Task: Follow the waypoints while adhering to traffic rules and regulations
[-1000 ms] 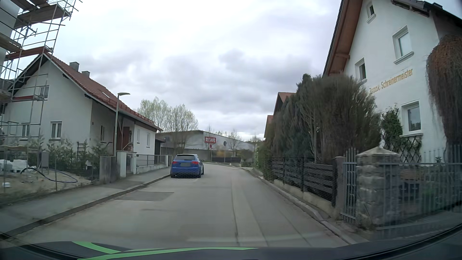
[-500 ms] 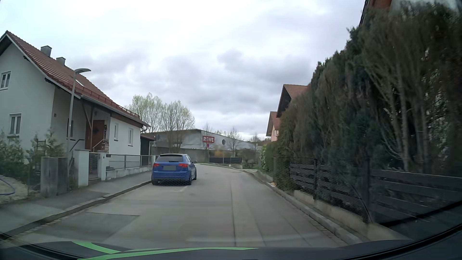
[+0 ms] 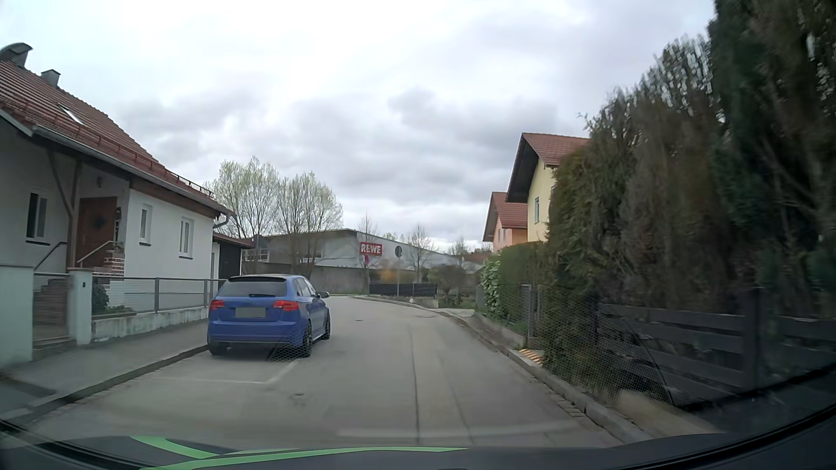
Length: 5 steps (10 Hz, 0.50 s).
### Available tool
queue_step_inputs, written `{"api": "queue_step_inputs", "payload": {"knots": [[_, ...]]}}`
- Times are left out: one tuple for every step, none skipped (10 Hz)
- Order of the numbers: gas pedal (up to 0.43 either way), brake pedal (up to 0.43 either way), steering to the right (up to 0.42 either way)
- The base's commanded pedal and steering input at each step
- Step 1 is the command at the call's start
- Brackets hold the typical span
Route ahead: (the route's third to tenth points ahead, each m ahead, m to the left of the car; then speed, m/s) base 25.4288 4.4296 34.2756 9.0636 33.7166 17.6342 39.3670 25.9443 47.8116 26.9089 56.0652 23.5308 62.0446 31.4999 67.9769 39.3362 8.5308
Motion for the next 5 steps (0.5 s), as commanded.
{"api": "queue_step_inputs", "payload": {"knots": [[0.0, 0.0, 0.006], [0.0, 0.0, 0.006], [0.0, 0.0, 0.004], [0.0, 0.0, 0.002], [0.0, 0.0, 0.0]]}}
